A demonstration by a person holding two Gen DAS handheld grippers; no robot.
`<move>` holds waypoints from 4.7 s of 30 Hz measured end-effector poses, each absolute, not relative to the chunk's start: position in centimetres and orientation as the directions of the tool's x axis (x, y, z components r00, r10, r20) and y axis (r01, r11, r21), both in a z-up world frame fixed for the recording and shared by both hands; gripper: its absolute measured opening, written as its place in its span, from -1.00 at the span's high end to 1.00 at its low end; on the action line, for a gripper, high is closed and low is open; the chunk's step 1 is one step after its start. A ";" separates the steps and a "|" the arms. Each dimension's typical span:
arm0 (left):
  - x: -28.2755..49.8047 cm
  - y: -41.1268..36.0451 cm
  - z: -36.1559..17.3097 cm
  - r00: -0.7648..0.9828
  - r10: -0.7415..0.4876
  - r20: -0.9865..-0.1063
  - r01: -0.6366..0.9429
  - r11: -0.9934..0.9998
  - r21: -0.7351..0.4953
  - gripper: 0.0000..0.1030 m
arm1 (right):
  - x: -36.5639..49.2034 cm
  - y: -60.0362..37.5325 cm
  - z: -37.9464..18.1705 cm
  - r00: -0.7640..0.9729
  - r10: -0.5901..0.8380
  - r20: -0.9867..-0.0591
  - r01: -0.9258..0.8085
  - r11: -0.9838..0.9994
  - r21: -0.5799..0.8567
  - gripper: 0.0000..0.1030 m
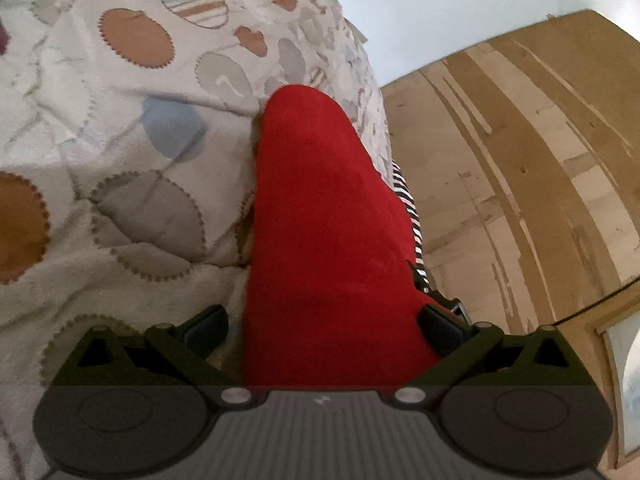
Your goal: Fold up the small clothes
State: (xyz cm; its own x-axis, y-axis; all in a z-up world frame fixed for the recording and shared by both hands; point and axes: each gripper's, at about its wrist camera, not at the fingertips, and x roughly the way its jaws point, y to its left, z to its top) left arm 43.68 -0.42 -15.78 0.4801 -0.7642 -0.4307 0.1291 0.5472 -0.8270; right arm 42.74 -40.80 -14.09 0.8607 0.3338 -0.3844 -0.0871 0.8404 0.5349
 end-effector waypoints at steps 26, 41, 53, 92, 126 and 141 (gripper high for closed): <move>45.7 4.7 -8.3 0.491 -0.749 -0.444 0.218 0.599 -0.770 -0.26 | 42.9 -31.5 -4.5 0.847 0.368 -0.383 -0.099 0.818 0.567 0.26; 45.8 15.7 -5.7 0.684 -0.560 -0.467 0.155 0.738 -0.657 -0.24 | 49.1 -19.8 -4.0 0.804 0.513 -0.299 -0.254 0.753 0.607 0.29; 44.3 13.6 -11.1 0.723 -0.404 -0.561 0.152 0.884 -0.441 -0.63 | 49.9 -20.6 -11.7 0.777 0.405 -0.482 -0.081 0.824 0.561 0.16; 33.4 11.9 0.1 0.851 -0.177 -0.494 0.051 0.965 -0.258 -0.99 | 36.1 -19.4 0.3 0.919 0.195 -0.344 -0.093 0.952 0.291 -0.99; 11.1 13.8 -1.4 0.917 -0.030 -0.398 -0.020 0.992 -0.121 -0.99 | 11.8 -14.4 -0.6 0.966 0.198 -0.168 -0.192 0.980 0.051 -0.99; 7.7 15.5 -1.8 0.927 0.028 -0.374 -0.080 0.989 -0.125 -0.99 | 9.8 -13.3 -2.1 0.950 0.230 -0.212 -0.224 0.973 0.053 -0.99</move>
